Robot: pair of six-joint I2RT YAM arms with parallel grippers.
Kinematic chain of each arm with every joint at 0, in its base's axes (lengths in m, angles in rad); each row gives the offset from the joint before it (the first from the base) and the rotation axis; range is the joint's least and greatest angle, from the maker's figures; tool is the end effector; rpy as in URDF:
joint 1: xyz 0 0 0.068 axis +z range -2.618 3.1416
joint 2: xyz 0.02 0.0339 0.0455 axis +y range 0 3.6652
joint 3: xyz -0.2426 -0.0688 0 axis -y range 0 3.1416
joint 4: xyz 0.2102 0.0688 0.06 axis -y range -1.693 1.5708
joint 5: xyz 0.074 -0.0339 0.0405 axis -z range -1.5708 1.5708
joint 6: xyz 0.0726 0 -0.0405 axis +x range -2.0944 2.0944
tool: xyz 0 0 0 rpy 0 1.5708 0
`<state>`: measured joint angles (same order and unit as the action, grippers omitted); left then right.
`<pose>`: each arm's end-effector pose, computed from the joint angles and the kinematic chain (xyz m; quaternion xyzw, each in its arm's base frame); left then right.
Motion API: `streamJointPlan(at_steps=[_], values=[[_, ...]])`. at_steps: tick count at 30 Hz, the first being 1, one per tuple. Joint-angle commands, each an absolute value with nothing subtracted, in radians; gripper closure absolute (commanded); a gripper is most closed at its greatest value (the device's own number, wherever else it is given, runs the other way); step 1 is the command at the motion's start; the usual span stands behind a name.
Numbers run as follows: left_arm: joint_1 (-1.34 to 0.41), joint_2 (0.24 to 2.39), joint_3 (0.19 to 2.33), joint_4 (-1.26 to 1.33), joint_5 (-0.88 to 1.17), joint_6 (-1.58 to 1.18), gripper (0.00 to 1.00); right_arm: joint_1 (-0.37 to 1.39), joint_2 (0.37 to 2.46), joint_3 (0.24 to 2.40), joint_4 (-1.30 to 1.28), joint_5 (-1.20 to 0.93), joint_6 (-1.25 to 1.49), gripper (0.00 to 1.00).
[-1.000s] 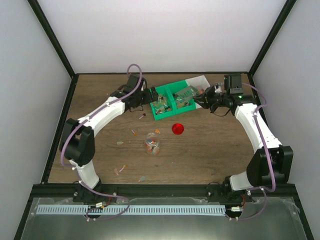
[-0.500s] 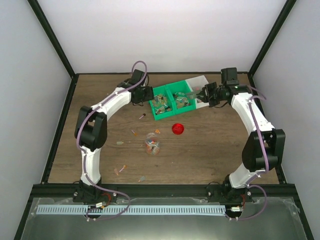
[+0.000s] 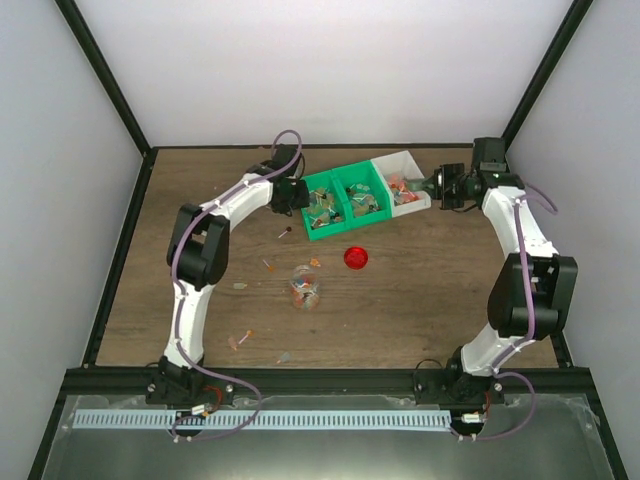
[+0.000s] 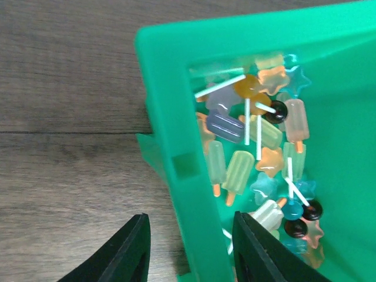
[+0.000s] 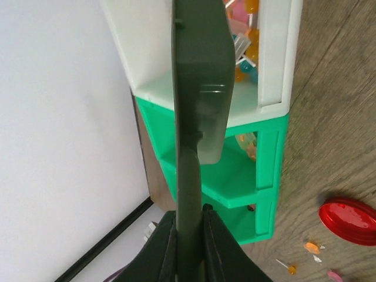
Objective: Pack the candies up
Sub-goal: Scoop the fake candies from the storage box.
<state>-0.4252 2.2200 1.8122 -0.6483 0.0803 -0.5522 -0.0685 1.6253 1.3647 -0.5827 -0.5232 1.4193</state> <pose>0.4125 -0.1932 0.1511 -0.0511 0.9650 -0.1537 0.2063 0.3445 0.0127 0.2573 0.5436 0.7266 0.4035 0.1171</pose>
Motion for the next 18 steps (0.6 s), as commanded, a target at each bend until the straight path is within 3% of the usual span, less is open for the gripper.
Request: streamJointPlan(at_steps=[1, 8, 18], values=[[-0.424, 2.238, 1.842, -0.684, 0.100, -0.586, 0.66, -0.073, 1.690, 1.401, -0.586, -0.553, 1.409, 0.99], [-0.425, 2.237, 1.838, -0.697, 0.097, -0.585, 0.86, -0.072, 1.717, 1.394, -0.593, -0.581, 1.406, 0.99], [-0.430, 2.235, 1.851, -0.705, 0.083, -0.581, 0.88, -0.067, 1.745, 1.408, -0.699, -0.588, 1.390, 0.99]])
